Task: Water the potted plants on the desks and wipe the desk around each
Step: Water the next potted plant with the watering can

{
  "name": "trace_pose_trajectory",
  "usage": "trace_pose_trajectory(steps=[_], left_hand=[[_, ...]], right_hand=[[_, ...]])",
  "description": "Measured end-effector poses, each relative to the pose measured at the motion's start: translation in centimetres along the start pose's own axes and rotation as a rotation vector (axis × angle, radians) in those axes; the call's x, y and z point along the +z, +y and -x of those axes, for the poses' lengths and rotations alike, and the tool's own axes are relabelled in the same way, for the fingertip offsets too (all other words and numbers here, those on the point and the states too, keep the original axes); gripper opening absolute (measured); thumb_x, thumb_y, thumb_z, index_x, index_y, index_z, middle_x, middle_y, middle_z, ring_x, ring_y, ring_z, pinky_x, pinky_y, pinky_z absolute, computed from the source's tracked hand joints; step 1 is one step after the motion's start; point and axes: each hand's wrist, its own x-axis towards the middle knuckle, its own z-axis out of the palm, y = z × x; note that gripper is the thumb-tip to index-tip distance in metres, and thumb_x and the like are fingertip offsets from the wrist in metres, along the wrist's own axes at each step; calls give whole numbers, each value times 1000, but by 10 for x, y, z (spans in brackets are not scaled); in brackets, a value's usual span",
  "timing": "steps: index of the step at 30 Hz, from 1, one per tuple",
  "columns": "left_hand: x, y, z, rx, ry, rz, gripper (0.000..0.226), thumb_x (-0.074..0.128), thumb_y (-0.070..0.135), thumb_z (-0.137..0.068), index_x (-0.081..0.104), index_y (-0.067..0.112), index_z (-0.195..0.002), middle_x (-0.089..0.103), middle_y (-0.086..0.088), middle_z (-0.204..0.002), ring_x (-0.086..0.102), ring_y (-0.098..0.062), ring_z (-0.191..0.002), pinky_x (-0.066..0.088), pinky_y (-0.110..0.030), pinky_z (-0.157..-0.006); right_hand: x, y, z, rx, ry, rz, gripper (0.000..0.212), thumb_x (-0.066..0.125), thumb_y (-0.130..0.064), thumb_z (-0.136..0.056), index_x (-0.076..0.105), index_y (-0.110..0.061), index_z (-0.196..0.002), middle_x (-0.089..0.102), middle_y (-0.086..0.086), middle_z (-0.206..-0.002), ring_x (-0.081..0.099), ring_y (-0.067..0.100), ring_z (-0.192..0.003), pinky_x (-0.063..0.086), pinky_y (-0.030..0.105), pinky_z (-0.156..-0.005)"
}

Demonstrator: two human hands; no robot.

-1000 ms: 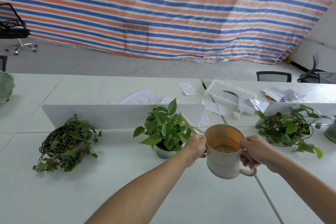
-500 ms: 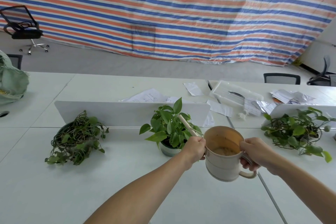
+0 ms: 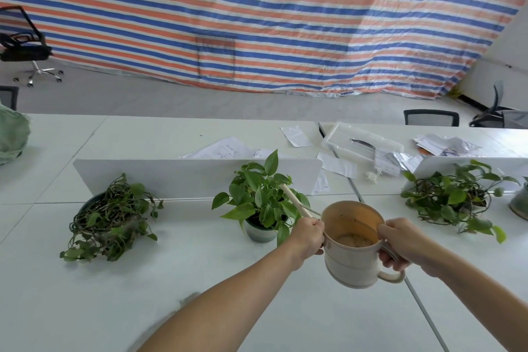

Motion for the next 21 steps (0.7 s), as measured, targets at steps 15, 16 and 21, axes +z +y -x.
trace_pose_trajectory(steps=[15,16,21], left_hand=[[-7,20,-24,12,-29,-1,30,32,17,-102,52,14,-80,50,-2,-77,50,-14,-67,50,-26,-63],[-8,21,-25,13,-28,-1,30,32,18,-102,53,14,-80,50,-2,-77,51,-15,-68,50,-26,-63],[-18,25,-28,14,-12,10,30,33,18,-102,53,14,-79,51,-2,-79,52,-17,-71,51,-27,-64]], right_hand=[[-6,-15,-21,26,59,-27,15,41,-3,-93,49,-4,-80,55,19,-57,48,26,-51,34,24,-44],[-6,-18,-22,22,59,-26,15,41,-3,-93,49,-3,-80,56,19,-58,48,26,-51,34,25,-44],[-3,-28,-27,9,55,-23,15,41,-3,-93,49,-3,-80,54,19,-57,47,25,-48,33,24,-43]])
